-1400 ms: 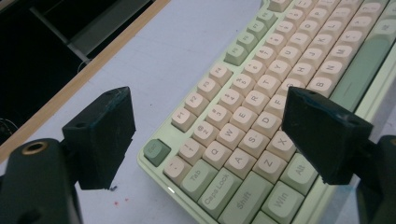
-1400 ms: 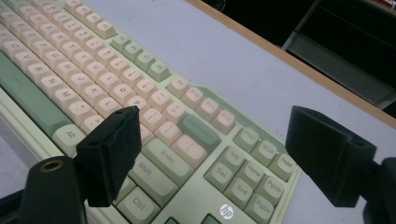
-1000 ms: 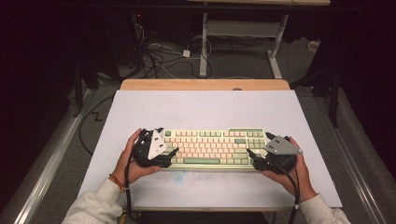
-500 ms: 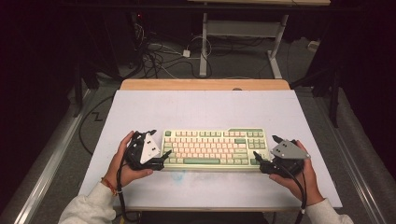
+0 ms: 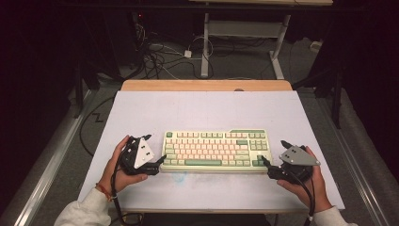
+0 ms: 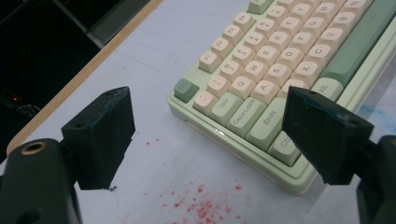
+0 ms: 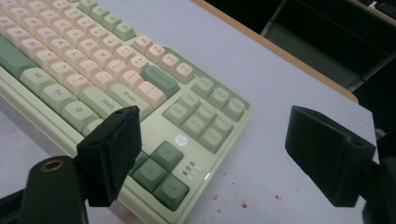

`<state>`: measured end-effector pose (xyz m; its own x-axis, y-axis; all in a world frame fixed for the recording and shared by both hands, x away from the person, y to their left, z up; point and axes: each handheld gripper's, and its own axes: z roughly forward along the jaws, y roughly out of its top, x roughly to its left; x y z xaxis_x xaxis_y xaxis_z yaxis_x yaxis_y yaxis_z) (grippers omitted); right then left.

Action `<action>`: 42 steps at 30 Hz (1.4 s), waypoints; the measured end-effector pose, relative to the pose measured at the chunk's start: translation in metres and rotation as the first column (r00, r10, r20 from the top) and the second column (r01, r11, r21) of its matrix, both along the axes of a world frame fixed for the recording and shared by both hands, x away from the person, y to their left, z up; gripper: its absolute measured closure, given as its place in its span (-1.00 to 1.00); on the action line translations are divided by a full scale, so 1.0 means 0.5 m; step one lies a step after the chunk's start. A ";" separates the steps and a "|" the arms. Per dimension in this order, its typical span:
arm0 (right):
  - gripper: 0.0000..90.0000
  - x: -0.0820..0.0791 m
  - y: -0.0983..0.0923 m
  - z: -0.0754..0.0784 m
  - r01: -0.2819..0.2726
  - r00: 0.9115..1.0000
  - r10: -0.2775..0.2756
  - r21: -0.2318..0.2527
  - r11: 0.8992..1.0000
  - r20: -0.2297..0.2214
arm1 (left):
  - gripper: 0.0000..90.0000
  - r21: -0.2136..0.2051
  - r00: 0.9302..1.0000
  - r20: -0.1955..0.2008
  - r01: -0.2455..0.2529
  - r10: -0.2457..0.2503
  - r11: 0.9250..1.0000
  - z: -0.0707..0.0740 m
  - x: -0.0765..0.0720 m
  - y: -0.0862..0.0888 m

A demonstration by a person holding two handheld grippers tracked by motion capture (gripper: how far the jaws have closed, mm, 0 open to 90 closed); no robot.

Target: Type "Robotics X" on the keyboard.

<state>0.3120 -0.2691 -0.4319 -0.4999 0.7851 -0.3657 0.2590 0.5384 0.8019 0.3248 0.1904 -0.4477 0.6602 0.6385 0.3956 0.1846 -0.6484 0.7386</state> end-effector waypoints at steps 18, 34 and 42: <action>-0.62 -0.018 -0.039 -0.040 0.044 0.998 -0.044 0.015 0.999 -0.037 | -0.63 0.024 0.997 -0.063 -0.047 0.048 0.999 -0.048 -0.021 0.054; -0.63 -0.038 -0.056 -0.074 0.066 0.996 -0.062 0.050 0.997 -0.071 | -0.63 0.053 0.991 -0.120 -0.060 0.066 0.997 -0.084 -0.042 0.071; -0.63 -0.043 -0.046 -0.072 0.048 0.998 -0.047 0.038 0.998 -0.047 | -0.63 0.027 0.992 -0.111 -0.061 0.064 0.998 -0.079 -0.042 0.075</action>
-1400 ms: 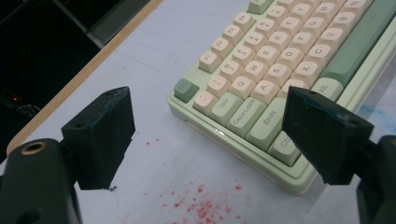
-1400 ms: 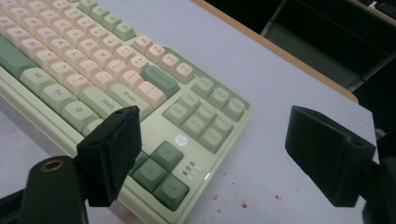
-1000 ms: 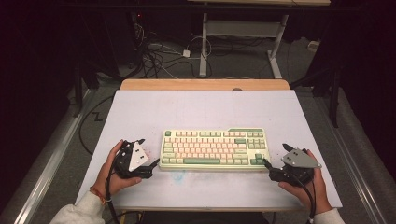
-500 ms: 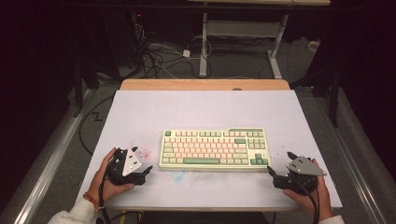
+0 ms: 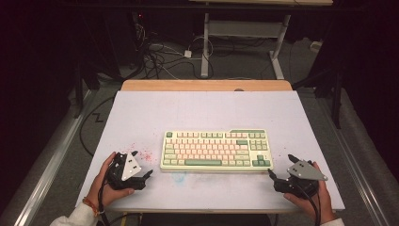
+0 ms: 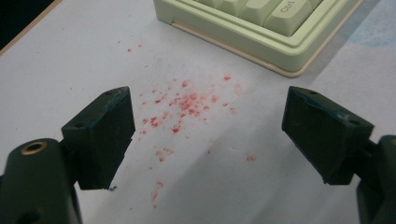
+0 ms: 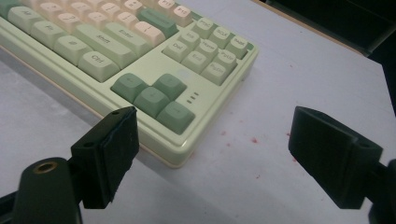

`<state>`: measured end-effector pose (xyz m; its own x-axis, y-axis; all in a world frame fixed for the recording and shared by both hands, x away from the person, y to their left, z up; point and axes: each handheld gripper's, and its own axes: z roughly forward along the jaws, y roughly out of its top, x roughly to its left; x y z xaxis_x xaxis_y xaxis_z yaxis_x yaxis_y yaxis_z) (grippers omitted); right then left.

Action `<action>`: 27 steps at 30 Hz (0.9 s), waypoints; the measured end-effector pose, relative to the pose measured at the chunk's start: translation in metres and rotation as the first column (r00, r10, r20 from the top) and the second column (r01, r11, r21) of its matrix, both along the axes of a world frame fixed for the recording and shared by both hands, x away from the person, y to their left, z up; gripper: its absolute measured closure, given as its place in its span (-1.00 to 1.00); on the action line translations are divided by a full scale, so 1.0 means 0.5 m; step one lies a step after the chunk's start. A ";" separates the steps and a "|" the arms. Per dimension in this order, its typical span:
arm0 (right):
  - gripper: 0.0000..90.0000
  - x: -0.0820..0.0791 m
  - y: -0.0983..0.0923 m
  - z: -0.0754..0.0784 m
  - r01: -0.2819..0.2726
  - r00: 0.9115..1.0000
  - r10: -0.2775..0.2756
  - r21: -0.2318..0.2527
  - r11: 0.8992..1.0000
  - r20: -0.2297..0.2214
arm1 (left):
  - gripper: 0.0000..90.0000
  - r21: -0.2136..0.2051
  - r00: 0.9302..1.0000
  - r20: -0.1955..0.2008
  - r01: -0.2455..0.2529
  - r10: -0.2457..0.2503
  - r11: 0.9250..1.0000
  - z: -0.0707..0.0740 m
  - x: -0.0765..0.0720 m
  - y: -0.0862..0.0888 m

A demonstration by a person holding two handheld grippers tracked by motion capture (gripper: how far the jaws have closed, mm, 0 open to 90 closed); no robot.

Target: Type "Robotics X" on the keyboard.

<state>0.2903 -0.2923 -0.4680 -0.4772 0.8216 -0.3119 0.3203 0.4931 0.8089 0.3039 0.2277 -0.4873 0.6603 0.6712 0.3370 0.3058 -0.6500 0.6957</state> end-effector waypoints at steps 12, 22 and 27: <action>-0.63 -0.001 0.007 0.003 -0.012 1.000 0.012 -0.010 1.000 0.013 | -0.63 0.009 1.000 -0.008 0.008 -0.008 1.000 -0.002 0.002 -0.003; -0.63 -0.004 0.003 0.009 -0.006 1.000 0.006 -0.013 1.000 0.031 | -0.63 0.012 1.000 -0.013 0.012 -0.012 1.000 -0.004 0.003 -0.006; -0.63 -0.003 0.004 0.011 -0.008 0.999 0.008 -0.011 1.000 0.036 | -0.63 0.006 1.000 -0.010 0.008 -0.008 1.000 -0.002 0.003 -0.003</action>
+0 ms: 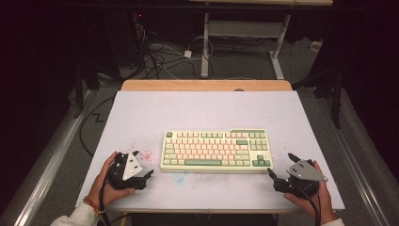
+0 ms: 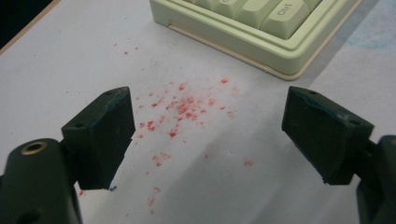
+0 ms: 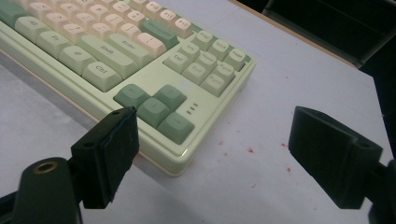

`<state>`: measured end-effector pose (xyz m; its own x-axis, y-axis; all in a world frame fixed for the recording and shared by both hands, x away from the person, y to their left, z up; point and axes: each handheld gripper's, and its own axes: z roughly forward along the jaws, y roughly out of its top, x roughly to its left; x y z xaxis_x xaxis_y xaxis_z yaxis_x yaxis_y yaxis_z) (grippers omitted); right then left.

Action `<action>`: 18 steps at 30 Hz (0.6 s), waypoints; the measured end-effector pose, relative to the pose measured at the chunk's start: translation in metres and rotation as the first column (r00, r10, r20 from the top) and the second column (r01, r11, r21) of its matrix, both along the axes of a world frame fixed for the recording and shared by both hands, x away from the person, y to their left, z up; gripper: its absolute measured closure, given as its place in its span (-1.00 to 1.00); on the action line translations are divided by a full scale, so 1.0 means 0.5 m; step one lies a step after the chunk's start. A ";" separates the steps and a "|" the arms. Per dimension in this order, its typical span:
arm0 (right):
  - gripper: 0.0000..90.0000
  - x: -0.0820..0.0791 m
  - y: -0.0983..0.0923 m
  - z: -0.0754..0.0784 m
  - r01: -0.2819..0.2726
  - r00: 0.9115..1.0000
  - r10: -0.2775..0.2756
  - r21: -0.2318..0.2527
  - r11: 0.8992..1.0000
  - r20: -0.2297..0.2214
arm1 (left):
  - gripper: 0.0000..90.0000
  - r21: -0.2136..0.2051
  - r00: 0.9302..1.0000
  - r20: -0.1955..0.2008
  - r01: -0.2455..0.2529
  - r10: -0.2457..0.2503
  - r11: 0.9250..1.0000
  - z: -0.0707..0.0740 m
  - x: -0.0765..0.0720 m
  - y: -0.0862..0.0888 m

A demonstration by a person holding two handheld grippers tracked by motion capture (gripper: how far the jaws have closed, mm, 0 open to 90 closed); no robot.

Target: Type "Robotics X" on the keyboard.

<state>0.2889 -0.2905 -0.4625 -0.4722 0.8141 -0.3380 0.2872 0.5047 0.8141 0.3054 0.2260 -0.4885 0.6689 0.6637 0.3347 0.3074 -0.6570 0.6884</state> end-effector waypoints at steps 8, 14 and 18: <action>-0.63 0.003 -0.002 0.000 -0.006 1.000 0.006 0.001 1.000 0.005 | -0.63 0.008 1.000 -0.001 -0.002 0.002 1.000 -0.001 0.002 -0.002; -0.63 0.005 -0.007 -0.007 0.003 1.000 -0.003 0.002 1.000 -0.012 | -0.63 -0.008 1.000 -0.003 -0.008 0.008 1.000 0.001 0.008 -0.003; -0.63 0.007 -0.009 -0.007 0.007 1.000 -0.007 0.003 1.000 -0.011 | -0.63 -0.019 0.999 -0.032 -0.015 0.014 1.000 0.000 0.013 -0.005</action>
